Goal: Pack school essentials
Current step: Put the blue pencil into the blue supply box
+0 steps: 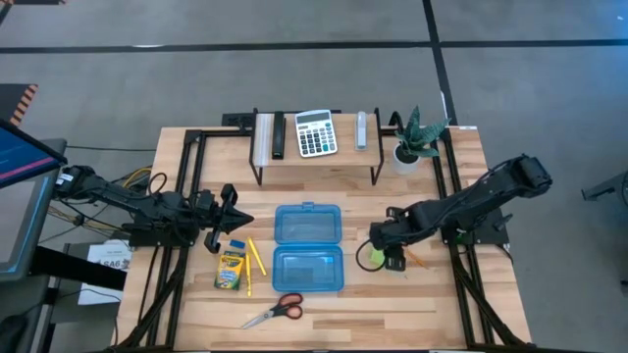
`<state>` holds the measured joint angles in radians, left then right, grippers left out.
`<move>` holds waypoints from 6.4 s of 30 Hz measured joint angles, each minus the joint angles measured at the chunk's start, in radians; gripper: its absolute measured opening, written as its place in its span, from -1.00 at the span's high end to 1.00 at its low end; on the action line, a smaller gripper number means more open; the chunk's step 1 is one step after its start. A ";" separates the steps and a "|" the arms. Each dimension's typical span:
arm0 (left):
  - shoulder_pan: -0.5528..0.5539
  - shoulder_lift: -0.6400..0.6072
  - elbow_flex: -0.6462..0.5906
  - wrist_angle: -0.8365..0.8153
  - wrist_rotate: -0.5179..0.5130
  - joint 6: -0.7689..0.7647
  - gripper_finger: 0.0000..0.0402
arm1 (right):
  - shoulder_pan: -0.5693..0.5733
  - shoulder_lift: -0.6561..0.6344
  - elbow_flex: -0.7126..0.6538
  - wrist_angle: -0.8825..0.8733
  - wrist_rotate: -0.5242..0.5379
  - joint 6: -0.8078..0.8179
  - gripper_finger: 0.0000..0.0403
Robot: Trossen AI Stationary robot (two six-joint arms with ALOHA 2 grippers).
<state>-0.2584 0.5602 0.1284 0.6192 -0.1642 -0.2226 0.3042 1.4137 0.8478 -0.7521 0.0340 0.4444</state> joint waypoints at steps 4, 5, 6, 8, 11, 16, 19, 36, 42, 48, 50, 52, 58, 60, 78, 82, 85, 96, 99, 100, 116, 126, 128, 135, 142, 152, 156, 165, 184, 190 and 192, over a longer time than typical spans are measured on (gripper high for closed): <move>0.000 0.000 0.000 0.000 0.000 0.000 1.00 | -0.014 0.045 0.000 0.064 0.017 0.019 -0.09; 0.000 0.000 0.000 0.000 0.000 0.000 1.00 | -0.021 0.058 0.000 0.071 0.018 0.026 -0.08; 0.000 0.000 0.000 0.000 0.000 0.000 1.00 | -0.028 0.071 0.000 0.074 0.018 0.034 -0.07; 0.000 0.000 0.000 0.000 0.000 0.000 1.00 | -0.038 0.093 0.000 0.076 0.021 0.051 -0.04; 0.000 0.000 0.000 0.000 0.000 0.000 1.00 | -0.056 0.116 -0.001 0.085 0.021 0.067 -0.02; 0.000 0.000 0.000 0.000 0.000 0.000 1.00 | -0.088 0.130 -0.002 0.106 0.021 0.073 -0.01; 0.000 0.000 0.000 -0.001 0.000 0.000 1.00 | -0.110 0.129 -0.003 0.129 0.021 0.074 -0.01; 0.000 0.000 0.000 0.000 0.000 -0.001 1.00 | -0.156 0.127 -0.110 0.240 0.013 0.079 0.11; 0.000 0.000 0.000 0.000 0.000 -0.001 1.00 | -0.156 0.126 -0.119 0.249 0.013 0.080 0.23; 0.000 0.000 0.000 0.000 0.000 -0.001 1.00 | -0.155 0.126 -0.119 0.246 0.013 0.080 0.56; 0.000 0.000 0.000 0.000 0.000 -0.001 1.00 | -0.155 0.127 -0.119 0.246 0.013 0.080 0.68; 0.000 0.000 0.000 0.000 0.000 -0.001 1.00 | -0.154 0.127 -0.119 0.244 0.013 0.079 0.80; 0.000 0.000 0.000 0.000 0.000 -0.001 1.00 | -0.154 0.126 -0.119 0.240 0.013 0.071 0.94; 0.000 0.000 0.000 0.000 0.000 0.000 1.00 | -0.155 0.119 -0.120 0.233 0.013 0.071 0.92; 0.000 0.000 0.000 0.000 -0.007 -0.007 1.00 | -0.155 -0.003 -0.122 0.211 0.016 0.079 0.99; 0.000 0.000 0.000 0.000 -0.005 -0.006 1.00 | -0.148 -0.028 -0.122 0.212 0.016 0.080 0.99; 0.000 0.000 0.000 0.000 -0.005 -0.006 1.00 | -0.148 -0.028 -0.121 0.212 0.016 0.079 0.94; 0.000 0.000 0.000 0.000 -0.005 -0.007 1.00 | -0.226 0.080 -0.121 0.206 0.022 0.048 0.27; 0.000 0.000 0.000 0.000 -0.005 -0.001 1.00 | -0.245 0.079 -0.121 0.207 0.047 0.037 0.16; 0.000 0.000 0.000 0.000 -0.005 0.000 1.00 | -0.252 0.075 -0.121 0.202 0.050 0.031 0.14; 0.000 0.000 0.000 0.002 -0.002 0.007 1.00 | -0.288 0.064 -0.120 0.117 0.092 0.052 0.19; 0.000 0.000 0.000 0.005 0.003 -0.003 1.00 | -0.316 0.064 -0.169 0.197 0.065 0.030 0.18; 0.000 0.000 0.000 0.005 0.003 0.000 1.00 | -0.326 0.060 -0.199 0.243 0.048 0.029 0.18; 0.000 0.000 0.000 0.008 0.001 0.001 1.00 | -0.340 0.058 -0.242 0.286 0.024 0.030 0.21; 0.000 0.000 0.000 0.020 0.000 0.000 1.00 | -0.338 0.060 -0.244 0.294 0.015 0.018 0.47; 0.000 0.000 0.000 0.022 0.000 0.004 1.00 | -0.337 0.060 -0.244 0.293 0.009 0.002 0.95; 0.000 0.000 0.000 0.023 0.000 0.005 1.00 | -0.337 0.056 -0.244 0.292 0.010 0.007 0.93; 0.000 0.000 0.000 0.023 0.000 0.005 1.00 | -0.316 0.011 -0.177 0.240 0.019 0.002 0.99; 0.000 0.000 0.000 0.023 0.014 0.003 1.00 | -0.209 0.000 -0.069 0.042 0.017 -0.011 0.69; 0.000 0.000 0.000 0.023 0.026 -0.001 1.00 | -0.121 -0.013 -0.071 -0.051 0.017 0.056 0.46; 0.000 0.000 0.000 0.023 0.026 -0.001 1.00 | -0.086 -0.033 -0.085 -0.055 0.017 0.084 0.41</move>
<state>-0.2584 0.5602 0.1280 0.6418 -0.1379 -0.2234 0.2184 1.3811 0.7626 -0.8075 0.0509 0.5282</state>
